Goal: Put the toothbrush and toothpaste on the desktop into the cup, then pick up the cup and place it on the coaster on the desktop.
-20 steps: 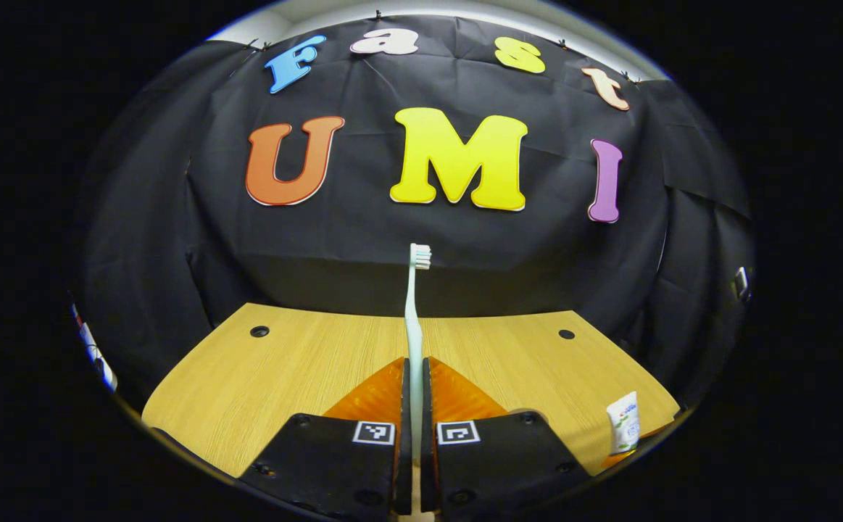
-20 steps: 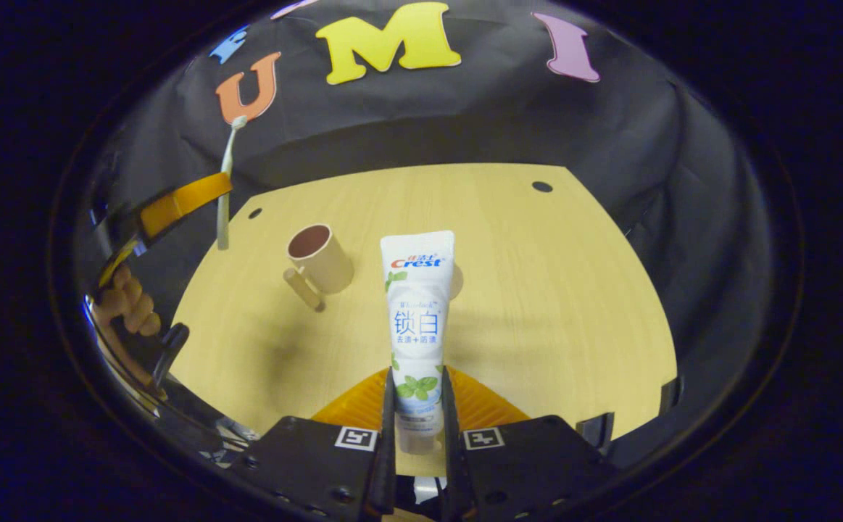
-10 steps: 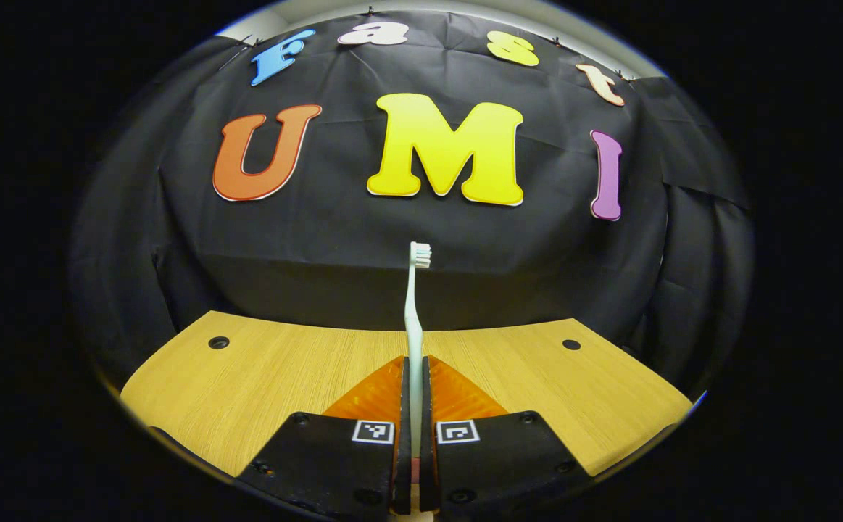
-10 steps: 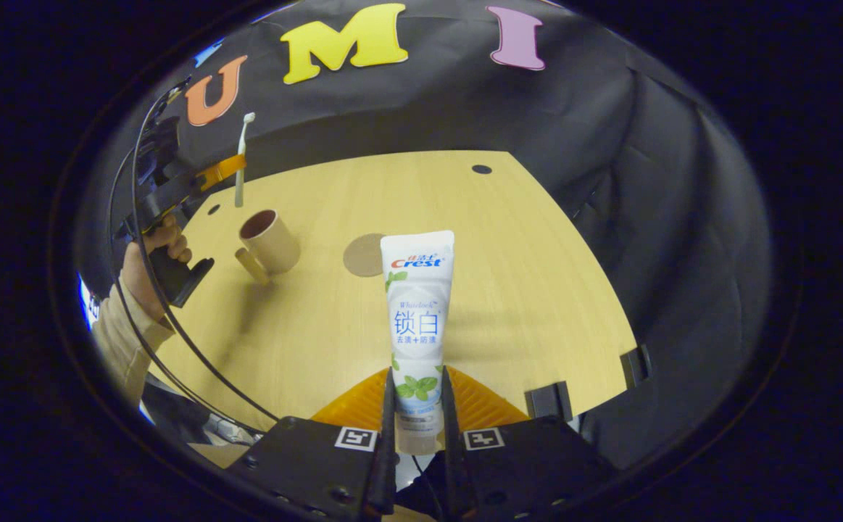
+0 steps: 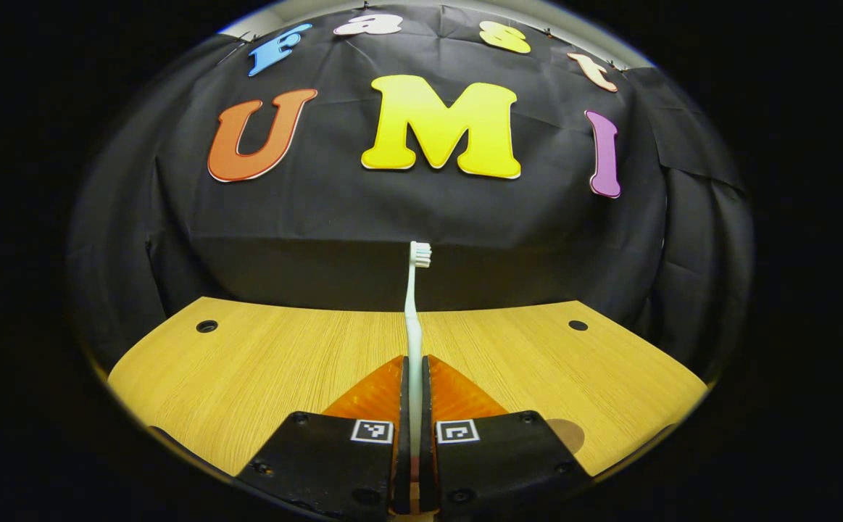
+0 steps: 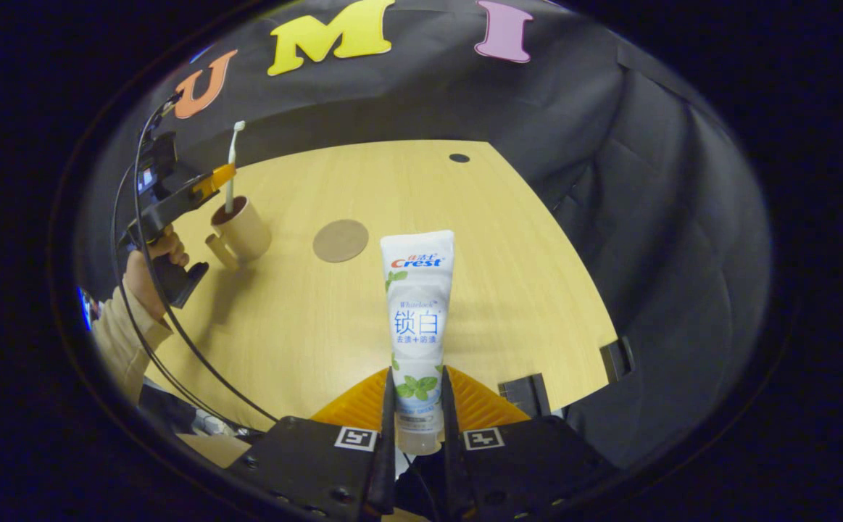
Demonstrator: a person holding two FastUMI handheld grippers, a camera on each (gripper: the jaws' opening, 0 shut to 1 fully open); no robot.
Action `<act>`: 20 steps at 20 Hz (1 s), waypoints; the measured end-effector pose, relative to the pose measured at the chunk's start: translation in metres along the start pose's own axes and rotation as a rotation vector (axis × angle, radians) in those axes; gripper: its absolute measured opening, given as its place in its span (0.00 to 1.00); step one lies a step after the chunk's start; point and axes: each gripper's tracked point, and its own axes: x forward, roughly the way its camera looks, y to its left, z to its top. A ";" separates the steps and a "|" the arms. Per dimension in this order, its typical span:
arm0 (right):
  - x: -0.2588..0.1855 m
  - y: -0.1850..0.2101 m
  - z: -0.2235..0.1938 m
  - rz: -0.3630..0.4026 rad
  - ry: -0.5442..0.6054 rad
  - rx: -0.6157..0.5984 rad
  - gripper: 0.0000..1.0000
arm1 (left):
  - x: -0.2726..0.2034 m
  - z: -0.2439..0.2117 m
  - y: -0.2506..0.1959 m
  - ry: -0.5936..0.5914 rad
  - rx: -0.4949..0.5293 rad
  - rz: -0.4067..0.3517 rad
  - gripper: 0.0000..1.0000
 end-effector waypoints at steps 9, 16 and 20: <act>0.000 0.001 0.000 0.002 0.019 0.009 0.28 | -0.013 -0.005 -0.004 0.014 0.000 -0.019 0.18; -0.006 -0.001 0.007 0.061 -0.020 -0.030 0.29 | -0.055 -0.003 0.014 0.047 -0.039 0.029 0.60; -0.014 0.003 0.022 0.151 -0.080 -0.088 0.31 | -0.099 0.008 0.024 0.058 -0.069 0.024 0.87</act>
